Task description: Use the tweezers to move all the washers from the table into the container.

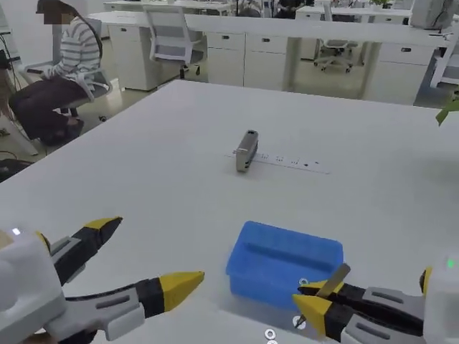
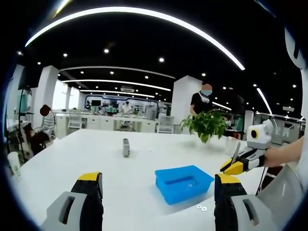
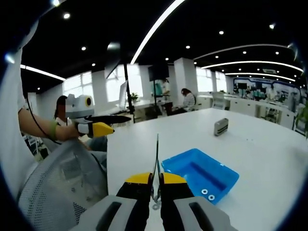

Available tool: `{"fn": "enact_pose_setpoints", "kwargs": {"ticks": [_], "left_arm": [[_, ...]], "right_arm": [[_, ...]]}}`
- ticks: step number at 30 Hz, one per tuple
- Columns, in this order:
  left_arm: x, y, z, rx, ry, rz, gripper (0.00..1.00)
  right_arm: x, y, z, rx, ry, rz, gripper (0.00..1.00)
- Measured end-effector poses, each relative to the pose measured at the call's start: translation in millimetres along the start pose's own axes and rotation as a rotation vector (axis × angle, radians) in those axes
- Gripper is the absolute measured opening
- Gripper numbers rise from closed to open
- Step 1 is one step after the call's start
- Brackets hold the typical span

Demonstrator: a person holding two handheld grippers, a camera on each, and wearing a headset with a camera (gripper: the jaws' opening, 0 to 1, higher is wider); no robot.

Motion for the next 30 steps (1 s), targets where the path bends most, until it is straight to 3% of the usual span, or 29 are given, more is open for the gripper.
{"fn": "enact_pose_setpoints", "kwargs": {"ticks": [6, 9, 14, 18, 22, 30], "left_arm": [[-4.3, 4.9, -4.7, -0.045, 0.011, 0.039, 0.99], [-8.8, 8.6, -9.3, -0.094, -0.005, 0.074, 0.99], [-11.3, 9.4, -12.1, -0.115, 0.029, 0.095, 0.98], [-11.3, 8.8, -12.8, -0.131, 0.024, 0.088, 0.97], [-12.9, 8.5, -13.9, -0.142, 0.033, 0.099, 0.97], [-12.9, 7.0, -10.8, -0.115, 0.040, 0.098, 0.96]], "right_arm": [[9.2, 2.0, -10.3, -0.071, 0.043, -0.027, 0.03], [14.5, 2.4, -13.4, -0.100, 0.082, -0.050, 0.03], [21.4, 12.7, -25.5, -0.131, 0.095, -0.049, 0.03], [28.0, 19.7, -35.4, -0.155, 0.101, -0.053, 0.03], [32.4, 25.5, -42.1, -0.150, 0.130, -0.065, 0.03], [35.0, 36.4, -62.7, -0.123, 0.175, -0.078, 0.03]]}}
Point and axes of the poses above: the centre of the closed fingertips' face, and the gripper's own axes: y roughly forward along the fingers, z roughly to its left, x roughly out of its top, the point moved 6 cm from there along -y, roughly backward along the fingers, and after that the axes turned 11 degrees about z, right-handed, at the moved point
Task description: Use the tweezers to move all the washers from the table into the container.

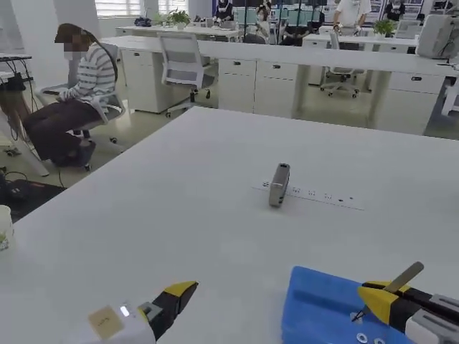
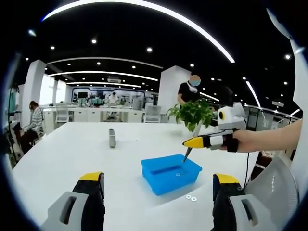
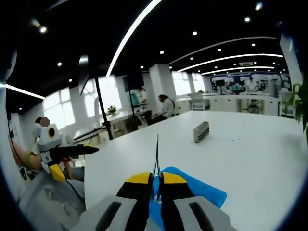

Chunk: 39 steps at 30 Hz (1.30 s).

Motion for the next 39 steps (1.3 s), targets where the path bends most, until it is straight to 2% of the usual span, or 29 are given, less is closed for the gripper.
{"fn": "enact_pose_setpoints", "kwargs": {"ticks": [7, 13, 21, 31, 34, 39], "left_arm": [[-1.2, 0.0, -0.3, 0.001, 0.004, 0.010, 0.95], [-1.5, -0.4, -0.5, 0.001, 0.010, 0.012, 0.94], [-2.5, 0.1, -0.1, 0.000, 0.005, 0.019, 0.94], [-3.3, 0.8, -0.3, -0.001, 0.008, 0.027, 0.94], [-3.8, 1.3, -0.3, 0.001, 0.011, 0.031, 0.93], [-3.1, 0.6, 0.4, 0.005, 0.003, 0.026, 0.95]], "right_arm": [[-2.9, 13.3, -16.7, -0.023, 0.033, 0.012, 0.03], [-11.7, 28.7, -31.7, -0.052, 0.043, 0.049, 0.03], [-28.3, 44.0, -35.1, -0.041, 0.021, 0.126, 0.03], [-49.4, 51.2, -32.1, -0.024, -0.001, 0.199, 0.03], [-52.9, 51.8, -32.0, -0.022, -0.008, 0.211, 0.03], [-52.4, 52.1, -34.4, -0.014, -0.010, 0.200, 0.03]]}}
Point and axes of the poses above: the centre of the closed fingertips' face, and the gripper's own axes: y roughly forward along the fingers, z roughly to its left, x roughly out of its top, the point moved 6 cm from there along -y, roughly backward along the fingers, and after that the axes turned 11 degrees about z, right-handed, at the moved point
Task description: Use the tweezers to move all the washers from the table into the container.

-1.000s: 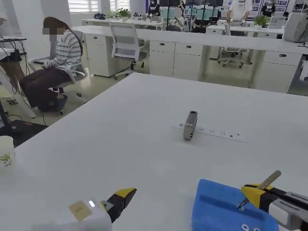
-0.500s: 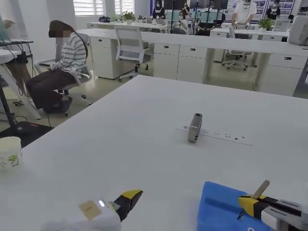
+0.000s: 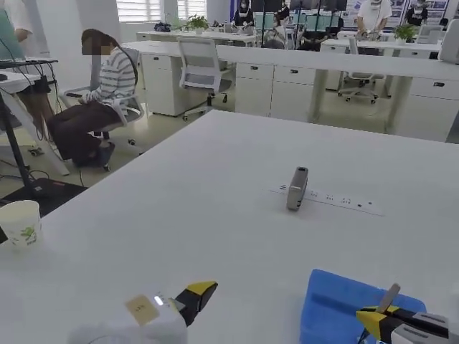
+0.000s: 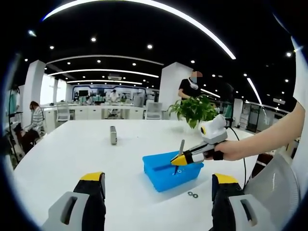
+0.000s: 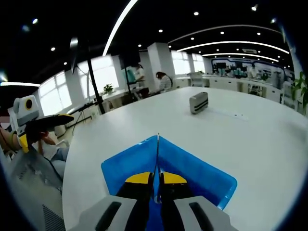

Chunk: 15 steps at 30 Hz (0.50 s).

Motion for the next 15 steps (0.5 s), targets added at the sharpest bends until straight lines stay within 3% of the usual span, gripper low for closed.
{"fn": "enact_pose_setpoints", "kwargs": {"ticks": [1, 5, 15], "left_arm": [[3.4, -0.6, -1.6, -0.012, -0.009, -0.029, 0.96], [6.8, -2.7, -3.4, -0.023, -0.012, -0.059, 0.97], [5.4, -3.8, 2.6, 0.011, -0.030, -0.053, 0.97]], "right_arm": [[0.1, 0.0, 0.4, 0.001, 0.002, -0.002, 0.03], [0.2, 0.0, 0.3, 0.001, -0.003, -0.004, 0.04], [6.0, -3.7, 0.1, 0.015, 0.042, -0.050, 0.04]]}}
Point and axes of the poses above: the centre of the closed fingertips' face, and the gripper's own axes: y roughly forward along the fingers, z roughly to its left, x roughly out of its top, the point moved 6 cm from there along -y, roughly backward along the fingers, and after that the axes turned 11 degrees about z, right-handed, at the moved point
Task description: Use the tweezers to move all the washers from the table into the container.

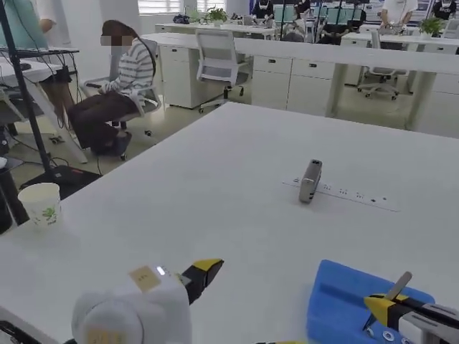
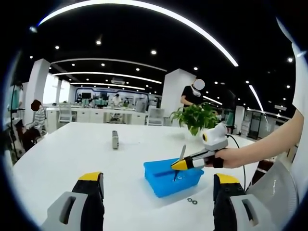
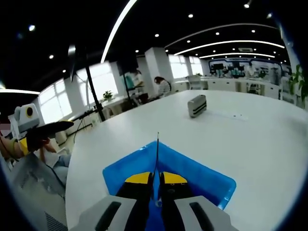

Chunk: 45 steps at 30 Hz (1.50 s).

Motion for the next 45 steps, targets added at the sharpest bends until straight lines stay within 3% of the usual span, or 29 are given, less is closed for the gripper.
{"fn": "enact_pose_setpoints", "kwargs": {"ticks": [7, 13, 19, 25, 34, 39, 45], "left_arm": [[-2.7, 2.0, -1.9, -0.007, 0.016, 0.026, 0.96], [-3.9, 2.5, -2.1, -0.011, 0.017, 0.034, 0.95], [-5.7, 3.6, -3.1, -0.016, 0.024, 0.050, 0.94], [-5.2, 3.7, -5.0, -0.030, 0.023, 0.047, 0.95], [-4.9, 3.0, -4.4, -0.025, 0.028, 0.043, 0.95], [-4.1, 2.0, -3.2, -0.020, 0.020, 0.034, 0.95], [-4.3, 2.2, -3.0, -0.017, 0.020, 0.035, 0.95]], "right_arm": [[7.5, -15.9, 7.4, 0.020, 0.026, -0.061, 0.04], [12.9, -38.0, 25.4, 0.057, 0.038, -0.132, 0.04], [12.2, -51.6, 51.3, 0.112, 0.036, -0.162, 0.04], [-0.3, -50.8, 67.1, 0.144, 0.030, -0.145, 0.04], [-22.5, -38.6, 69.8, 0.157, 0.044, -0.091, 0.04], [-28.2, -34.2, 67.7, 0.154, 0.099, -0.082, 0.04], [-36.8, -28.5, 67.7, 0.125, 0.069, -0.032, 0.04]]}}
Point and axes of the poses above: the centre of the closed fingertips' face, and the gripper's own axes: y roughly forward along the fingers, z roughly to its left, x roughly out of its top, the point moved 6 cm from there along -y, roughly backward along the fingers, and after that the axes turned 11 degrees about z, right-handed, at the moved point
